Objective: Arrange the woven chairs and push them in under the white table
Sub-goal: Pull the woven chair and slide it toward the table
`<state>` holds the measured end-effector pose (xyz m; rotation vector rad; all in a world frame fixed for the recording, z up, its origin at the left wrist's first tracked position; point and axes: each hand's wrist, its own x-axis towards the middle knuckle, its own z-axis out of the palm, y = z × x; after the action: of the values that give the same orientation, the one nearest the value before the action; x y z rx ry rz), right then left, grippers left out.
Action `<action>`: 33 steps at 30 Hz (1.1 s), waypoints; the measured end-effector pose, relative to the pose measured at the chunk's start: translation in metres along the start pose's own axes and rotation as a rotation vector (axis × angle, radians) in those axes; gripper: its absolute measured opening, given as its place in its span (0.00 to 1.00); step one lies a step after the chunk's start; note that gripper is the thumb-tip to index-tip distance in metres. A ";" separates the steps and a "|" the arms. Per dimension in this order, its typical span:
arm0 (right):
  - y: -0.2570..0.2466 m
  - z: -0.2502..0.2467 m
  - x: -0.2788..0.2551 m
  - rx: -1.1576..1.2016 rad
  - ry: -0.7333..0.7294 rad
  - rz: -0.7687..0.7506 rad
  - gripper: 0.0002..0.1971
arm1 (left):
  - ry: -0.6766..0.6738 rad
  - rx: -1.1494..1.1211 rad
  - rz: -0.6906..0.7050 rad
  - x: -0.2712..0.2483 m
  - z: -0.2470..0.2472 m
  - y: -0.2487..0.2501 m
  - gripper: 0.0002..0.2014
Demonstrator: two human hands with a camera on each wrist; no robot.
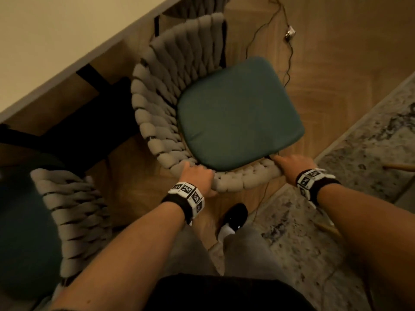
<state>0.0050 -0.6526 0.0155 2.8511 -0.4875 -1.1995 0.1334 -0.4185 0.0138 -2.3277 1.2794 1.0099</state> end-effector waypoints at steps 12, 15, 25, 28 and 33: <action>-0.081 0.011 -0.010 0.157 -0.141 -0.236 0.29 | -0.029 0.197 -0.232 0.008 -0.027 -0.113 0.21; -0.136 0.017 -0.012 0.240 -0.144 -0.240 0.34 | -0.097 0.337 -0.226 0.015 -0.029 -0.137 0.23; -0.119 0.024 -0.016 0.119 -0.091 -0.248 0.24 | -0.008 0.314 -0.011 -0.003 -0.019 -0.122 0.19; -0.087 0.022 -0.019 0.001 -0.090 -0.274 0.25 | -0.027 0.221 -0.005 -0.015 -0.009 -0.099 0.19; -0.030 0.011 -0.005 -0.203 0.001 -0.338 0.24 | 0.017 0.073 -0.084 -0.029 0.012 -0.057 0.22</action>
<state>0.0029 -0.6212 0.0074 2.8285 0.1200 -1.2054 0.1649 -0.3620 0.0218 -2.3183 1.1930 0.9037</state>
